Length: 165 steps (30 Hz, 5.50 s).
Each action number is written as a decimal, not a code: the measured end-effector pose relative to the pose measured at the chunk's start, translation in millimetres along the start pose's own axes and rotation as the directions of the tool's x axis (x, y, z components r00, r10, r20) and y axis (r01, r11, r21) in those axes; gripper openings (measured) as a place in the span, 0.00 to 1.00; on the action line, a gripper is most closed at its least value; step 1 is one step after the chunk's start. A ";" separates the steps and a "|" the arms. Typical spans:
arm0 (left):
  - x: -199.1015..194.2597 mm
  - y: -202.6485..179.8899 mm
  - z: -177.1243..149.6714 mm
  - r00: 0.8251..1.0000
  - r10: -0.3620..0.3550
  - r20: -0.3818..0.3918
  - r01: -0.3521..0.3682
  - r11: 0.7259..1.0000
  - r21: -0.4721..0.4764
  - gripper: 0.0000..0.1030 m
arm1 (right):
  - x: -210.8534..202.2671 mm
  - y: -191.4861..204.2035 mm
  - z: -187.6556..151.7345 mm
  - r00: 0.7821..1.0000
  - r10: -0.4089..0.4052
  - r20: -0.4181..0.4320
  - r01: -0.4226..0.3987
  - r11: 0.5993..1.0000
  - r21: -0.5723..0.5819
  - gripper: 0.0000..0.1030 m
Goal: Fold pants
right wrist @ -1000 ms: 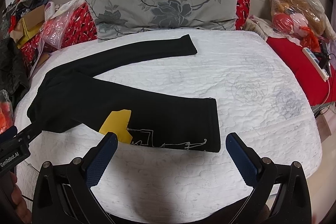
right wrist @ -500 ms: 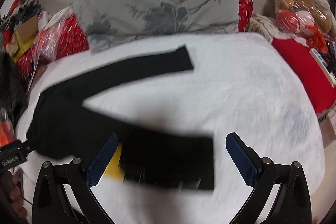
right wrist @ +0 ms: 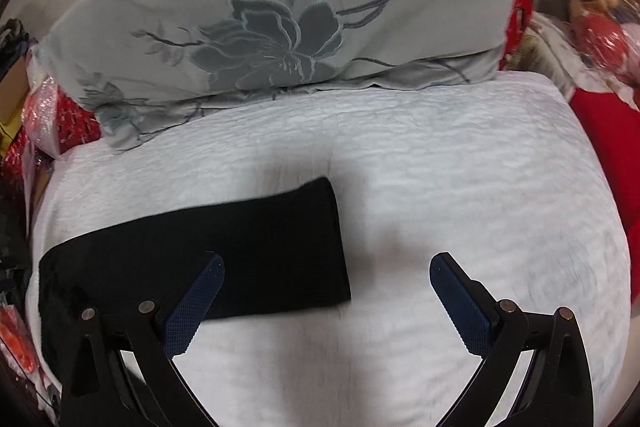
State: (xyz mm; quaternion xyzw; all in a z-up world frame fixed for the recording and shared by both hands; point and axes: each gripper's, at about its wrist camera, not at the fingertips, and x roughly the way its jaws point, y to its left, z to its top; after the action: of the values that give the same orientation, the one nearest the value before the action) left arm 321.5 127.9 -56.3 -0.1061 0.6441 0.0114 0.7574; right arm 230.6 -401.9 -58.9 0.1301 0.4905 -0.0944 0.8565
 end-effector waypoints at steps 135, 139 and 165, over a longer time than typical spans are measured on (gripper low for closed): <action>27.5 26.0 -202.9 0.947 -0.319 -0.028 0.301 0.918 -0.259 0.08 | -53.8 -138.9 -232.5 0.938 0.337 0.080 -0.313 0.726 0.612 0.07; 8.8 24.9 -209.6 0.959 -0.281 -0.047 0.267 0.943 -0.200 0.08 | -65.6 -142.5 -238.9 0.934 0.343 0.105 -0.332 0.715 0.615 0.14; -4.9 2.0 -117.8 0.979 -0.200 -0.031 0.200 0.980 0.012 0.54 | -67.3 -137.8 -147.1 0.967 0.254 0.005 -0.238 0.900 0.366 0.45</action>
State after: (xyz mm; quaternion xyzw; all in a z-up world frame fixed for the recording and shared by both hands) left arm 205.7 109.8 -69.2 -0.1648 0.6416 -0.0711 0.7457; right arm 37.0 -483.9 -89.9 0.3491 0.4625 -0.0719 0.8118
